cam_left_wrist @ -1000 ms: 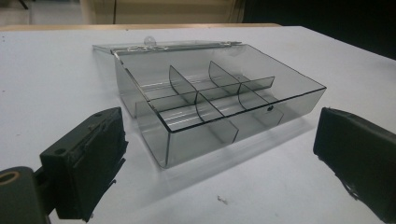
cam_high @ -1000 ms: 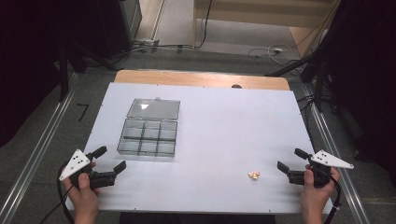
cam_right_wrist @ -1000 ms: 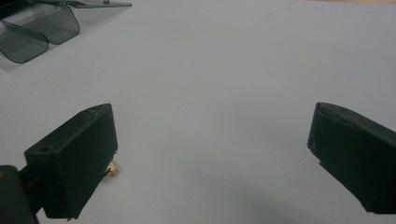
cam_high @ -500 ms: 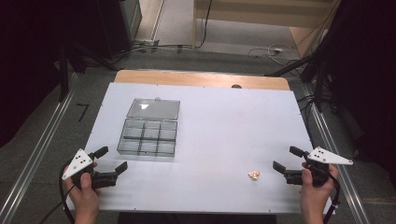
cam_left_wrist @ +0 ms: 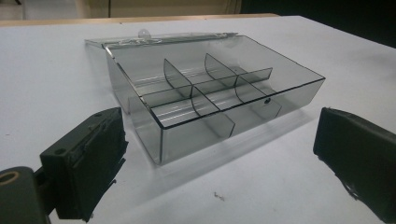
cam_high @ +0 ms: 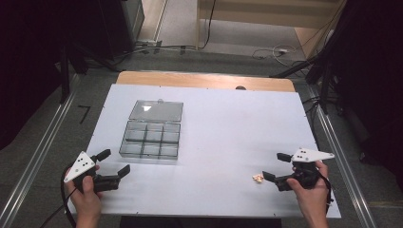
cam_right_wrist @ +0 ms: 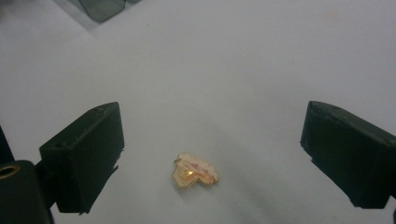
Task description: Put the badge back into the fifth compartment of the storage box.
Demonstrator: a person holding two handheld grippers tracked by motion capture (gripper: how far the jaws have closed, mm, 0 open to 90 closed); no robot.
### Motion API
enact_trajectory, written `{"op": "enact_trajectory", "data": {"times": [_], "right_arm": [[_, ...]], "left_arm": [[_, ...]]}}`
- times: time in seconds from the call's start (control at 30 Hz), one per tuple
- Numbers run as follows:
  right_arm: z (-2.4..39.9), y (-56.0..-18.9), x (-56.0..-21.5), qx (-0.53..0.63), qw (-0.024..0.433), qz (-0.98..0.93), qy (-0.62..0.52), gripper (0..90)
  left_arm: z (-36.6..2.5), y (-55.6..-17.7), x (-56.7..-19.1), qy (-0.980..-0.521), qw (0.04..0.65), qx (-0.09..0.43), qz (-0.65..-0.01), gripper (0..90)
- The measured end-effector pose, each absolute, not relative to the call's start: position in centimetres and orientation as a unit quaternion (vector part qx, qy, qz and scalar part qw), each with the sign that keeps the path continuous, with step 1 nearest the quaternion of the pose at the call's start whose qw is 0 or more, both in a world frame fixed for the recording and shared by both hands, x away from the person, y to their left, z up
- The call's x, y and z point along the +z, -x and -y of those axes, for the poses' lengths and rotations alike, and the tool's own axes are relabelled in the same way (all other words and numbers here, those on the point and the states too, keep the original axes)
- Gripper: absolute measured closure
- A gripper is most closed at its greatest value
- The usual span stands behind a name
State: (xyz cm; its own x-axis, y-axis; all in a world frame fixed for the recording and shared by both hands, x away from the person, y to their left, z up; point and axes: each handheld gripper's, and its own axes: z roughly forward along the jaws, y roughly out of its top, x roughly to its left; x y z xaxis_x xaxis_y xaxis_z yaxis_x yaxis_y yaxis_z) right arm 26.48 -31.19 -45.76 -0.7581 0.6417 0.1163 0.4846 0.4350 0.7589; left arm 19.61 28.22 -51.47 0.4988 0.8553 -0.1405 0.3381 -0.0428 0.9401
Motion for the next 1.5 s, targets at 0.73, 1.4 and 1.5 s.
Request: {"op": "enact_trajectory", "data": {"times": [0.73, 1.4, 1.5], "right_arm": [[30.1, -27.8, -48.7, 0.324, 0.055, -0.877, -0.351, 45.4], [29.4, -27.5, -49.4, 0.309, 0.014, -0.899, -0.311, 67.2], [29.5, -27.7, -49.4, 0.313, -0.001, -0.895, -0.317, 70.6]], "left_arm": [[-28.2, -19.6, -51.5, -0.685, 0.532, 0.24, -0.436, 3.0], [-28.2, -19.6, -51.5, -0.683, 0.534, 0.239, -0.437, 3.0], [-28.2, -19.6, -51.5, -0.684, 0.534, 0.239, -0.437, 3.0]]}}
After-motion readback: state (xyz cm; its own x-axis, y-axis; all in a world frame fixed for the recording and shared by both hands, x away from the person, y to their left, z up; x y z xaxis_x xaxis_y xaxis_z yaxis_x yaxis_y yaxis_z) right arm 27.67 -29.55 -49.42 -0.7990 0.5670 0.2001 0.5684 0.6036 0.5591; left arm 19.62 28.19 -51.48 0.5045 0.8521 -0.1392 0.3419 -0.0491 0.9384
